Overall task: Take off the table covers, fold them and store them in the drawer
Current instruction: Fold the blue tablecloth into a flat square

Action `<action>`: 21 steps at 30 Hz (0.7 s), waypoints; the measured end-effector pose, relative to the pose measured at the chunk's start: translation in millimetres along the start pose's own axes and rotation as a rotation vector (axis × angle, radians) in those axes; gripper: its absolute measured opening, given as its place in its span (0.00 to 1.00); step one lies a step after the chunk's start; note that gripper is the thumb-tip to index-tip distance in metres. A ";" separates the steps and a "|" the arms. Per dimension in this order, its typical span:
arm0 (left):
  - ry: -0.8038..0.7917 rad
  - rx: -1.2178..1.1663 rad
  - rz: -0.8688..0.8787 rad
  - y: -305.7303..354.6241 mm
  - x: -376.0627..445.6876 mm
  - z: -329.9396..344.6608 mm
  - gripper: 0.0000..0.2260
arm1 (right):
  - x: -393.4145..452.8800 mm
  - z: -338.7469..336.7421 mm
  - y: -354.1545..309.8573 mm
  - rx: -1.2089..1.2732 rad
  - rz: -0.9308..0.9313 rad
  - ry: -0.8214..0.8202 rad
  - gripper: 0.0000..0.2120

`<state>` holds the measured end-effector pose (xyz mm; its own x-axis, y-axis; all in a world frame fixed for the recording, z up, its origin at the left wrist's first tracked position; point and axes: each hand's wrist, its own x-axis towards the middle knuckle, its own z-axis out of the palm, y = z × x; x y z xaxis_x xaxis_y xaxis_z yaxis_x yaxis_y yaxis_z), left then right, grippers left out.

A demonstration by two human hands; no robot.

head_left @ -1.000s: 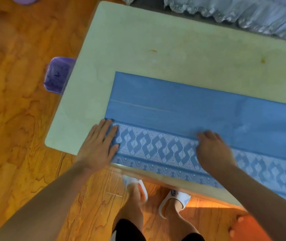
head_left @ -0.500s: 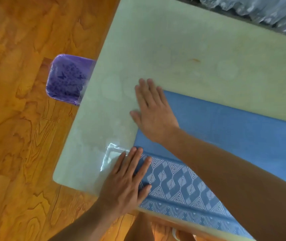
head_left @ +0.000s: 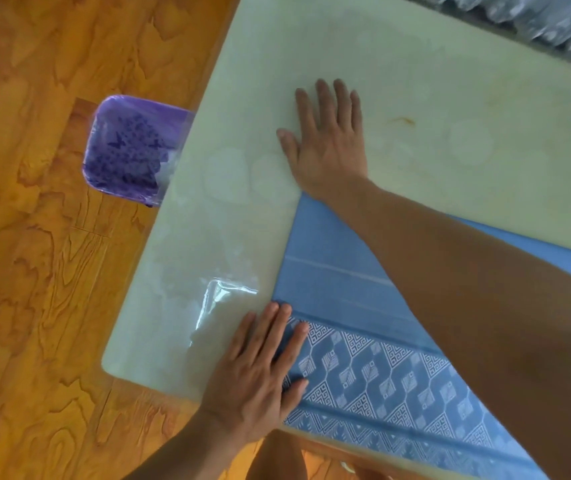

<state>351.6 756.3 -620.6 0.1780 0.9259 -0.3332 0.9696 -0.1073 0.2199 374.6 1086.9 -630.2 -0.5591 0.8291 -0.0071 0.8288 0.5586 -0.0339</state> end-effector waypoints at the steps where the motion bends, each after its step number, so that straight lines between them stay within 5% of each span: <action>1: -0.009 -0.020 -0.008 3.6 2.5 -7.4 0.34 | 3.6 -5.2 1.3 -0.011 -0.039 0.028 0.31; 4: 0.098 -0.121 -0.132 9.6 37.6 -52.1 0.19 | -6.2 -9.2 3.3 0.027 -0.199 0.274 0.20; 6: 0.269 -0.170 -0.199 0.2 86.2 -76.7 0.11 | -24.9 -10.6 13.5 0.112 -0.121 0.383 0.15; 10: 0.375 -0.106 -0.085 -33.5 174.4 -84.1 0.20 | -46.2 -5.8 41.5 0.104 0.210 0.360 0.14; 17: 0.214 0.069 -0.073 -40.2 191.6 -60.5 0.34 | -50.1 18.5 59.4 0.093 0.169 0.304 0.19; 21: 0.173 0.125 -0.119 -31.3 190.7 -66.4 0.35 | -95.4 18.3 168.8 -0.003 0.227 0.344 0.19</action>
<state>344.0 960.3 -630.2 0.0400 0.9818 -0.1854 0.9972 -0.0275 0.0697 567.4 1101.6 -653.6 -0.3219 0.8908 0.3208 0.9304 0.3603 -0.0667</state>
